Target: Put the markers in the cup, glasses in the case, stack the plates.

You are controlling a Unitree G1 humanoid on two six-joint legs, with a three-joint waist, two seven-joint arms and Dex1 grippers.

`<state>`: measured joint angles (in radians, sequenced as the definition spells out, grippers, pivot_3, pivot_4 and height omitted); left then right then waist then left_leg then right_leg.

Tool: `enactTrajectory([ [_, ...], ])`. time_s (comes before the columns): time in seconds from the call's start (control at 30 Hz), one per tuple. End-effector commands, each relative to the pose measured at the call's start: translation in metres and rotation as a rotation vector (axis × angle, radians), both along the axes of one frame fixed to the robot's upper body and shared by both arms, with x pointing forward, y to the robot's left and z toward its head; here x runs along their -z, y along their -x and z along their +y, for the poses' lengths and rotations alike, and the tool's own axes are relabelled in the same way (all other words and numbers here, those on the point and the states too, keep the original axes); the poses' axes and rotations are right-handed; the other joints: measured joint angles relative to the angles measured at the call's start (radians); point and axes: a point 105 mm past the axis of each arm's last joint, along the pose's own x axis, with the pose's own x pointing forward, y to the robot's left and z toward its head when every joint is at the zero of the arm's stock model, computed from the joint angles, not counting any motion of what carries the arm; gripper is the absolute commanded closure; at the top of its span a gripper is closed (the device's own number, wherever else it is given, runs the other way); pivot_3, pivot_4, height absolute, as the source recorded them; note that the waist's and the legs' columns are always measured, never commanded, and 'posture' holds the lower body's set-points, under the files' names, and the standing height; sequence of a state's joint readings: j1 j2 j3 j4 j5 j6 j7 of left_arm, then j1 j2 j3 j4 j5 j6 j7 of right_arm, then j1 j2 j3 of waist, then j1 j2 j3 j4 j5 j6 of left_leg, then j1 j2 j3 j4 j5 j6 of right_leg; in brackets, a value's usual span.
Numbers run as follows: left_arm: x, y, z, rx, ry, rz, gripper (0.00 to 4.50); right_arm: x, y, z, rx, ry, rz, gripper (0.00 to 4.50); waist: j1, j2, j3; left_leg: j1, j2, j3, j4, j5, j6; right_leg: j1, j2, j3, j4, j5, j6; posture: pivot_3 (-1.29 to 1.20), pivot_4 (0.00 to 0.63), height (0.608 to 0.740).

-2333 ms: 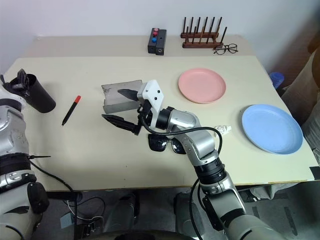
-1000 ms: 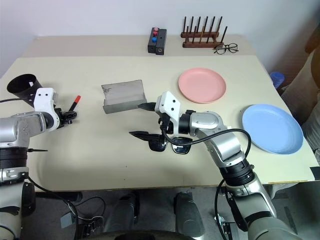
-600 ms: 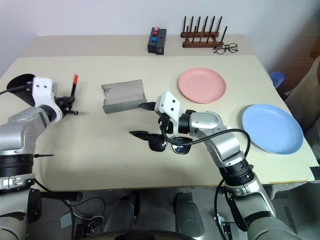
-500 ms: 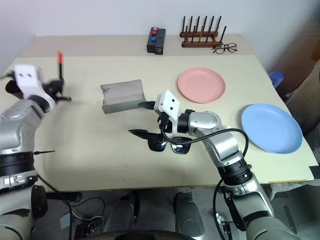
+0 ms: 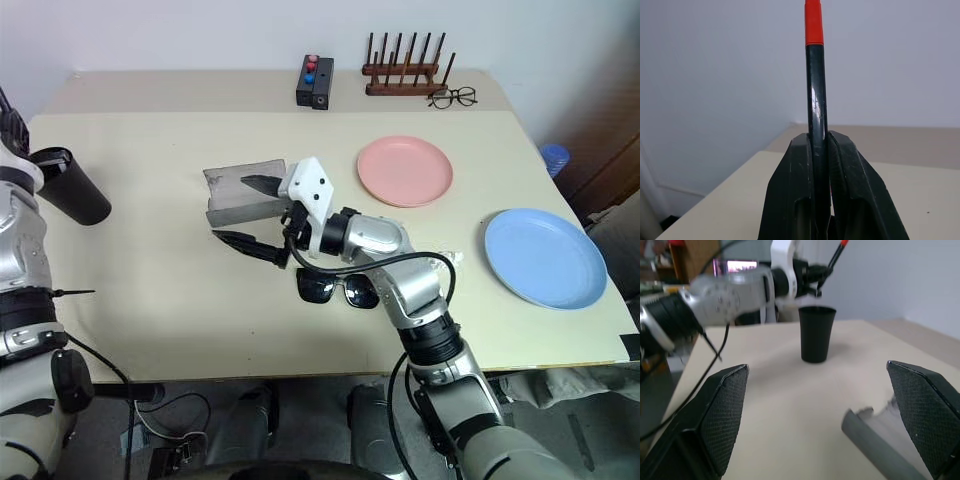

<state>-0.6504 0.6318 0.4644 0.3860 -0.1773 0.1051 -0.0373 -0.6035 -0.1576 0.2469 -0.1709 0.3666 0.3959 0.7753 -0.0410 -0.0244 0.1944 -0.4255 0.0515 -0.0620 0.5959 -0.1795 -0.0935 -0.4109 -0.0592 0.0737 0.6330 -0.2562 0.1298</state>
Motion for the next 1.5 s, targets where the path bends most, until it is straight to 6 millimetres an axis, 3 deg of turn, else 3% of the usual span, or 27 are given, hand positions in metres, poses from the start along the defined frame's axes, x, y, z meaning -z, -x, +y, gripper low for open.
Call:
enactTrajectory([
  [0.03, -0.005, 0.006, 0.008, -0.026, -0.021, -0.033, 4.24, -0.018, 0.008, 0.004, -0.022, -0.05, -0.062, 0.0, 0.0, 0.0, 0.0, 0.0, 0.0, 0.0, 0.0, 0.0, 0.0, 0.0, 0.0, 0.0, 0.0, 0.0, 0.0, 0.0, 0.15, 0.74],
  [0.3, 0.017, 0.006, 0.011, -0.047, -0.021, 0.013, 4.24, -0.015, 0.006, 0.003, -0.018, -0.045, -0.054, 0.0, -0.001, 0.0, 0.0, 0.0, 0.0, 0.0, 0.0, 0.0, 0.0, 0.0, 0.0, 0.0, 0.0, 0.0, 0.0, 0.0, 0.15, 0.74],
  [0.77, 0.034, 0.007, 0.014, -0.057, -0.003, 0.062, 4.24, -0.016, 0.005, 0.003, -0.017, -0.046, -0.051, 0.0, -0.001, 0.0, 0.0, 0.0, 0.0, 0.0, 0.0, 0.0, 0.0, 0.0, 0.0, 0.0, 0.0, 0.0, 0.0, 0.0, 0.15, 0.74],
  [1.37, 0.042, 0.009, 0.014, -0.062, 0.034, 0.072, 4.24, -0.014, 0.005, 0.003, -0.017, -0.042, -0.051, 0.0, -0.001, 0.0, 0.0, 0.0, 0.0, 0.0, 0.0, 0.0, 0.0, 0.0, 0.0, 0.0, 0.0, 0.0, 0.0, 0.0, 0.15, 0.74],
  [1.5, 0.042, 0.01, 0.014, -0.064, 0.037, 0.072, 2.7, -0.014, 0.005, 0.003, -0.018, -0.042, -0.051, 0.0, -0.001, 0.0, 0.0, 0.0, 0.0, 0.0, 0.0, 0.0, 0.0, 0.0, 0.0, 0.0, 0.0, 0.0, 0.0, 0.0, 0.15, 0.74],
])
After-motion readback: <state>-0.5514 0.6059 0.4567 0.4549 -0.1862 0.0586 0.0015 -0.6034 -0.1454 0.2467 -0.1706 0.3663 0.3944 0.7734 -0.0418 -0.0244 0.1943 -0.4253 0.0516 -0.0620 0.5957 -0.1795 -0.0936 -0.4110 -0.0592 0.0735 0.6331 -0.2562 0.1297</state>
